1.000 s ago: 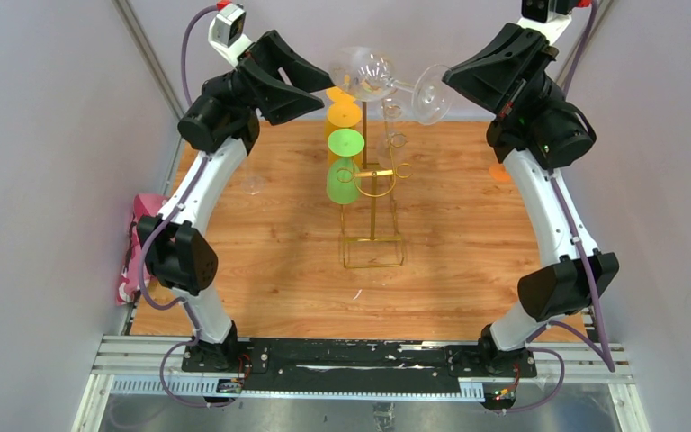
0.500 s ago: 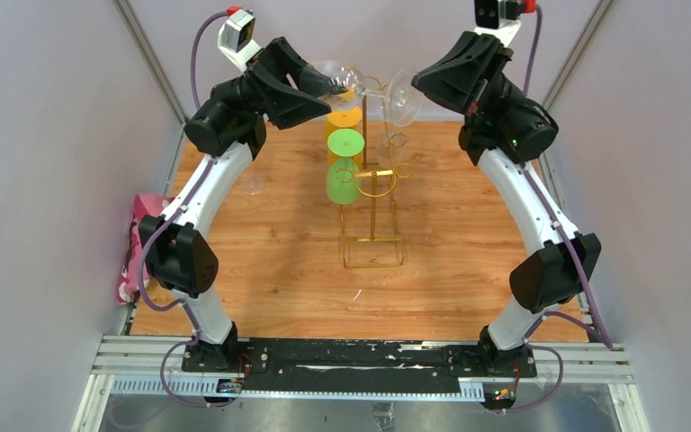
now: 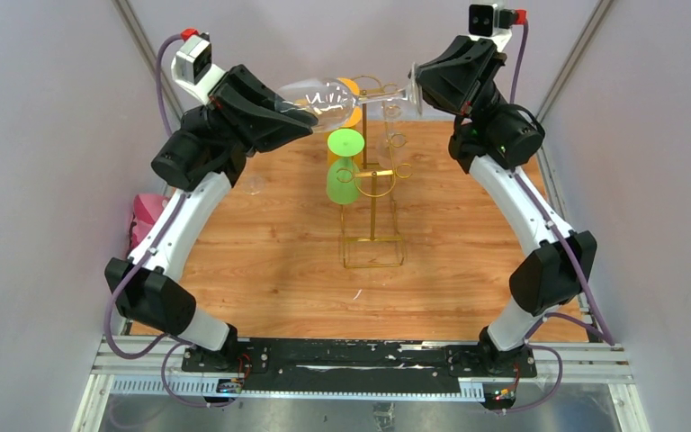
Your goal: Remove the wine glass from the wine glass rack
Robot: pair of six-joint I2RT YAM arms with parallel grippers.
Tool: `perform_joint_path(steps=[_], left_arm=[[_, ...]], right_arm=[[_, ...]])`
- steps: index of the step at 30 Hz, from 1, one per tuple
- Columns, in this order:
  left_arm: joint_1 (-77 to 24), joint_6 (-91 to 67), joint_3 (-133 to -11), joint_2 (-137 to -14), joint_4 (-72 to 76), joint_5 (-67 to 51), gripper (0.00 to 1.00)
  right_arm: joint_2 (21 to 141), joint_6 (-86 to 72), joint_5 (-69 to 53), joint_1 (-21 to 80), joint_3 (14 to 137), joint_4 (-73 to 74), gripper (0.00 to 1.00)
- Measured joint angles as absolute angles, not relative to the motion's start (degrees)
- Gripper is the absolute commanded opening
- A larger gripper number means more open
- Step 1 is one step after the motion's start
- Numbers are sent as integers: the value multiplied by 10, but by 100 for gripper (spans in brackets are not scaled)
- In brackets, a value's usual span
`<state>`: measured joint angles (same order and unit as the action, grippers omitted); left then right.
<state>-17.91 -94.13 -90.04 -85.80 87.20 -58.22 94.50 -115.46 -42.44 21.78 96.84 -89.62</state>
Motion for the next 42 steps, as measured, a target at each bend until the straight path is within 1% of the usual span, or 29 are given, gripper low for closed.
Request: perform_joint_path(steps=[3,6,7,8,13,15,16,17,19,20,23,25,28,32,35,38,42], left_arm=[[-176,-926,-873,-846,865,-578,0],[-156,-908,-840,-825,847,-571,0],[-143,-902,-826,-815,840,-566,0],[-126,-897,-813,-804,830,-560,0],[-50,-864,-777,-757,770,-531,0],[-34,-822,-775,-731,698,-523,0],[-30,-780,-778,-714,634,-517,0],[-29,-727,-794,-694,533,-506,0],[-29,-608,-862,-673,310,-453,0],[-31,-543,-920,-670,184,-401,0],[-31,-393,-1075,-672,-107,-231,0],[-31,-326,-1131,-667,-246,-124,0],[-31,-263,-1161,-653,-414,-3,0],[-31,-219,-1157,-682,-564,80,0],[-31,-201,-1127,-733,-639,141,0],[-31,-190,-1108,-801,-686,169,0],[-27,-184,-1114,-886,-711,165,0]], right_arm=[[946,-1153,-426,217,952,-895,50],[948,-1141,-448,216,933,-885,84],[948,-1137,-455,215,927,-882,92],[947,-1132,-461,214,922,-881,94],[919,-1107,-474,187,886,-871,98],[895,-1100,-476,164,871,-870,98],[884,-1098,-476,154,864,-870,97],[867,-1096,-480,137,853,-867,94],[841,-1091,-487,109,837,-861,91],[827,-1086,-493,95,829,-854,91],[794,-1053,-516,60,809,-808,91],[774,-1006,-538,47,801,-741,90],[749,-909,-561,43,799,-607,88],[721,-772,-574,41,799,-424,88],[713,-696,-576,41,801,-327,88],[713,-646,-575,40,802,-260,88],[722,-621,-578,39,802,-220,87]])
